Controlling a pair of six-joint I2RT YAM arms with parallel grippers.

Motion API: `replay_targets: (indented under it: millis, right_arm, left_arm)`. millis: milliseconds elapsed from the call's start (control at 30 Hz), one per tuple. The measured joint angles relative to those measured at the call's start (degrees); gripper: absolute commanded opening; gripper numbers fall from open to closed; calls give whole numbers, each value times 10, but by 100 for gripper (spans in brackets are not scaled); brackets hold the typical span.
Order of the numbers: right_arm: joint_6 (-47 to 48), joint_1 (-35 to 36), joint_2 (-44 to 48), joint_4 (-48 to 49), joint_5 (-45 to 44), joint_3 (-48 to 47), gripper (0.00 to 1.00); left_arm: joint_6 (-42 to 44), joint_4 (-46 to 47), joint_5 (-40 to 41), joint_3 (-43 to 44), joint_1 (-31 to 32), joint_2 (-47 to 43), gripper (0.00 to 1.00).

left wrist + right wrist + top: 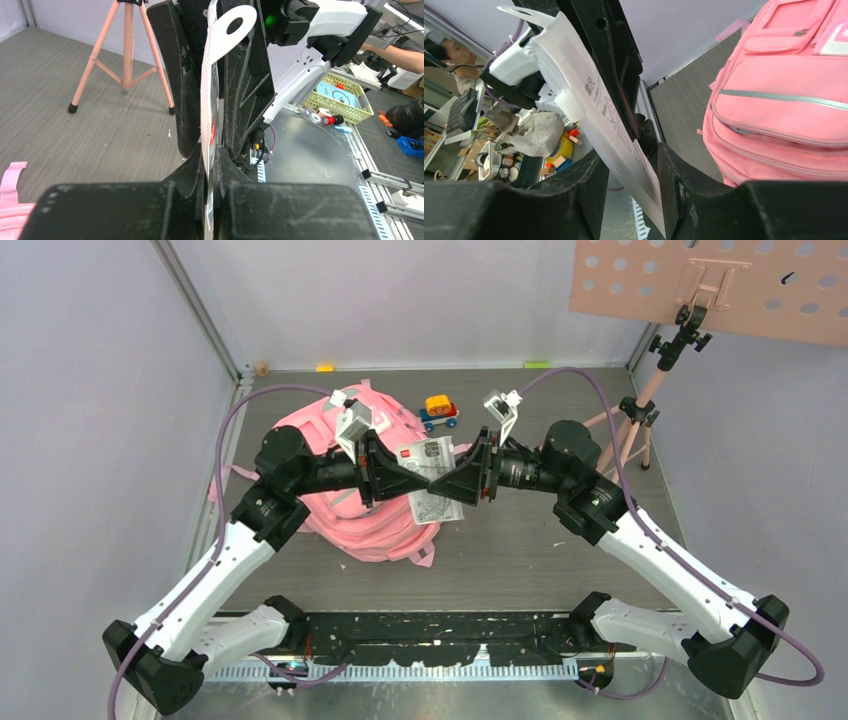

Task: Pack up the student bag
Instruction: Pick up the stationery from the center of the board.

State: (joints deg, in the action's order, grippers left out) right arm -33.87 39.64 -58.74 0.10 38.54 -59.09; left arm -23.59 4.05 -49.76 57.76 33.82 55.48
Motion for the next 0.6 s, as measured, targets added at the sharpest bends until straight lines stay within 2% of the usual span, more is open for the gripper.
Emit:
replay_targets:
  millis: [100, 133, 200, 233, 267, 367, 400, 467, 600]
  right_arm:
    - [-9, 0, -9, 16, 13, 1, 26]
    - [-10, 0, -10, 20, 18, 1, 16]
    - [-8, 0, -10, 22, 25, 1, 4]
    - [-3, 0, -10, 22, 27, 2, 2]
    - [4, 0, -10, 22, 27, 2, 1]
    - [20, 1, -9, 5, 9, 2, 0]
    - [20, 2, -8, -5, -2, 2, 0]
    - [18, 4, -8, -31, -27, 1, 0]
    - [20, 2, -10, -81, -109, 2, 0]
  left_arm:
    - [0, 2, 1, -1, -2, 1, 0]
    - [-1, 2, 0, -2, -2, 1, 0]
    - [-6, 3, -1, -3, -5, 2, 0]
    - [-15, 2, -2, -4, -5, 2, 5]
    - [-20, 0, -3, -4, -7, 2, 15]
    - [-10, -16, 10, -3, -9, 2, 58]
    - [6, -29, 24, -3, -10, 2, 67]
    - [49, -71, 74, 3, -13, 4, 75]
    - [130, -161, 163, 18, -8, 6, 80]
